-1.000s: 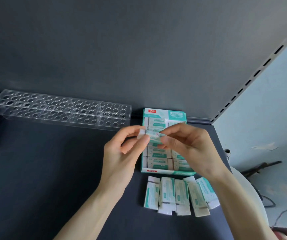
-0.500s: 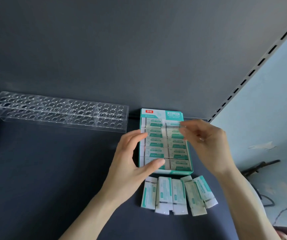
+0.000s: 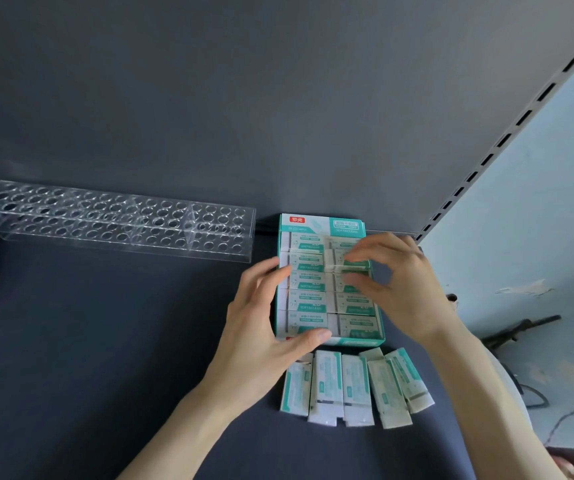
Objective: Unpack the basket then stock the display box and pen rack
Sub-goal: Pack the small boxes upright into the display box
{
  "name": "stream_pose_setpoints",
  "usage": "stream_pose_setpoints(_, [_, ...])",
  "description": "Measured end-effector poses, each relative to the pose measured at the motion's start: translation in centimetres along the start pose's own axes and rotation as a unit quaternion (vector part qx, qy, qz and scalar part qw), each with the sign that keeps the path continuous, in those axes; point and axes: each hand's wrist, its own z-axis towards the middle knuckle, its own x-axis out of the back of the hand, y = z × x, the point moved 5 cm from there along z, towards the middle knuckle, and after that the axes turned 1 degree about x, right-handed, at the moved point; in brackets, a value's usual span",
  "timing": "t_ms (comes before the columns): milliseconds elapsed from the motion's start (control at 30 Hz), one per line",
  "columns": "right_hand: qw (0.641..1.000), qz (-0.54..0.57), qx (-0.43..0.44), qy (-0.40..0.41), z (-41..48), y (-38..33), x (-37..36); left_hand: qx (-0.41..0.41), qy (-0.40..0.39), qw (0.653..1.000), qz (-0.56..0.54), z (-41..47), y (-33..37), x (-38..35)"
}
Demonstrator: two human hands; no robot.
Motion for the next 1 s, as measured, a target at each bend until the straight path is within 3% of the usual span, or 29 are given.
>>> stream_pose_setpoints(167, [0.999,-0.031,0.020,0.031,0.8,-0.3,-0.1,-0.007,0.004,1.000,-0.007,0.0,0.0,0.0])
stream_pose_setpoints(567, [0.998,-0.046,-0.026,0.037,1.4,-0.1,-0.4,0.005,0.010,1.000,-0.008,0.0,-0.3,0.1])
stream_pose_setpoints(767, [0.992,0.049,-0.019,0.115,-2.9,-1.2,1.8,-0.001,0.018,0.999,0.035,-0.4,1.0,0.3])
stream_pose_setpoints(1000, [0.983,0.127,-0.047,0.127,-9.9,-0.9,2.4,-0.004,0.126,0.989,0.071,-5.2,3.1,0.2])
